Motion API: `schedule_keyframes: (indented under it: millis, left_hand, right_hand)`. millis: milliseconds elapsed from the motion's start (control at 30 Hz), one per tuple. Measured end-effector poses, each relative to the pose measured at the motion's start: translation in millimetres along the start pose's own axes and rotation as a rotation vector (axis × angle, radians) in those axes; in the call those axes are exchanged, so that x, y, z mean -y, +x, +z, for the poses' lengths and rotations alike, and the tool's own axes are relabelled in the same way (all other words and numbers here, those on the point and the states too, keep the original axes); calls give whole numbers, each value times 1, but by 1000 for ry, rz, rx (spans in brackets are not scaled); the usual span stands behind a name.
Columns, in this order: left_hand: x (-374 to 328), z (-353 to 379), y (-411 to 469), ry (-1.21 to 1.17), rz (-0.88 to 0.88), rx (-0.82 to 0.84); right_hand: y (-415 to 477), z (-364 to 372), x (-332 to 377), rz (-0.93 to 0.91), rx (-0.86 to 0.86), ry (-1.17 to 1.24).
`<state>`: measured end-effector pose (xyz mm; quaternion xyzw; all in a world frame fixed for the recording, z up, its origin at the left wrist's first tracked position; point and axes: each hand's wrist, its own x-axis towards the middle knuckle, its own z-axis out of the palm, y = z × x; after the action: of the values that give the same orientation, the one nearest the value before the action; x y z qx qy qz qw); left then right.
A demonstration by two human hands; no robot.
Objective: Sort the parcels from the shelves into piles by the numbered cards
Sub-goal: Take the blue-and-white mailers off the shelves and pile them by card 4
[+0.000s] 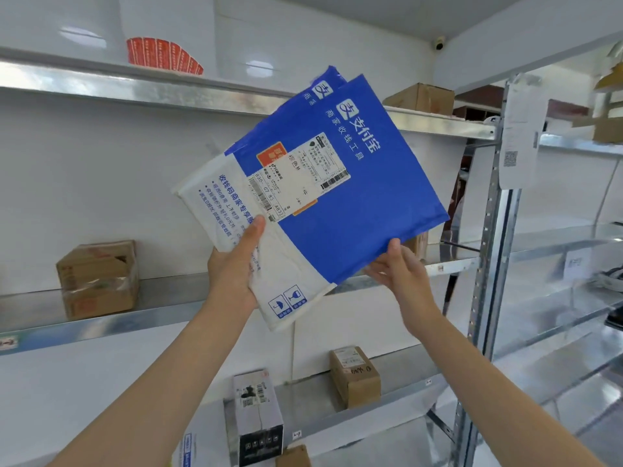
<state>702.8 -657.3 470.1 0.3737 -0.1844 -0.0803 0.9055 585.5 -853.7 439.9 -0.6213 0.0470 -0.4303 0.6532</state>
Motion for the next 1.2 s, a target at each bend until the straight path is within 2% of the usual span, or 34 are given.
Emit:
schedule_keyframes:
  millis: [67,133,267,333,433,533,633,733,900,1033,1200]
  left_hand:
    - [0,1,-6,-12,-2,-6]
    - [2,-2,-12,-29,-15,17]
    - [-11,-30,-21,96,-54,66]
    - [-35,-59,-18,185,-35,83]
    - [-82,-105,-16,325,26,151]
    - [-129,-125,-27,618,75,120]
    - [-162,-121,-37,862,19,86]
    - [-164,-115,-51,903,64,-7]
    - [-144,-133,-88,712,260,-189]
    - [-170,-160,-117,673,331,-359]
    - [-228,-210,-158,700,427,-601]
  right_hand:
    - [-4,31,10,22,87,195]
    - [-5,54,14,93,90,403]
    - [-7,77,1,208,27,550]
    - [-8,83,-6,240,16,572]
    - [-7,91,-14,217,146,544]
    - [-8,110,-17,239,270,531]
    - [-11,139,-13,224,391,457]
    - [-9,175,0,192,444,354]
    - [-10,237,22,81,489,259]
    - [-36,286,27,77,676,248]
    - [-88,352,18,140,904,408]
